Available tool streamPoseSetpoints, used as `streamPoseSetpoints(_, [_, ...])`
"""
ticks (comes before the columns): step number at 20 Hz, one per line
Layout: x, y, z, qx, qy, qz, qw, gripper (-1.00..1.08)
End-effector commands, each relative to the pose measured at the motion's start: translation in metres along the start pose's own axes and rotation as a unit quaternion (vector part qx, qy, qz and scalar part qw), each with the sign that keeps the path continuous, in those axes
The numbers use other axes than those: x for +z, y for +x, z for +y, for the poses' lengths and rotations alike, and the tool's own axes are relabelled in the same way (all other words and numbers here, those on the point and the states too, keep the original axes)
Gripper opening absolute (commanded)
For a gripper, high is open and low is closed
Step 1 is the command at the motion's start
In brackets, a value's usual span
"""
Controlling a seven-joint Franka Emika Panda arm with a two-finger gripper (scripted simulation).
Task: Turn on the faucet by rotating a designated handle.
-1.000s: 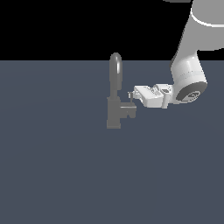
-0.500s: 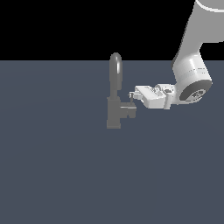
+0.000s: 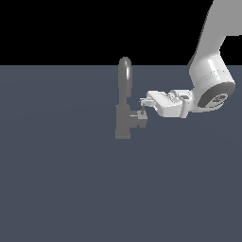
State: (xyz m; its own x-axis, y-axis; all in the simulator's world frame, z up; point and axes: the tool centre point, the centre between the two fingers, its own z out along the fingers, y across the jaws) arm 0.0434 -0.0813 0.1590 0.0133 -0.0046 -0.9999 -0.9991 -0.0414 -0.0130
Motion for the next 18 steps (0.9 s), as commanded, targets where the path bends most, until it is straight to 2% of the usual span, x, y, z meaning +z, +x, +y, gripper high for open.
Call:
streamPoseSetpoints(1, [0.000, 0.002, 0.004, 0.001, 0.000, 0.000, 1.0000, -1.00])
streamPoseSetpoints(15, [0.000, 0.029, 0.053, 0.005, -0.002, -0.002, 1.0000, -1.00])
streamPoseSetpoints(16, [0.000, 0.029, 0.053, 0.005, -0.002, -0.002, 1.0000, -1.00])
streamPoseSetpoints(17, [0.000, 0.014, 0.039, -0.011, -0.001, 0.001, 0.9999, -1.00])
streamPoseSetpoints(18, [0.000, 0.021, 0.042, -0.009, -0.001, 0.001, 1.0000, -1.00])
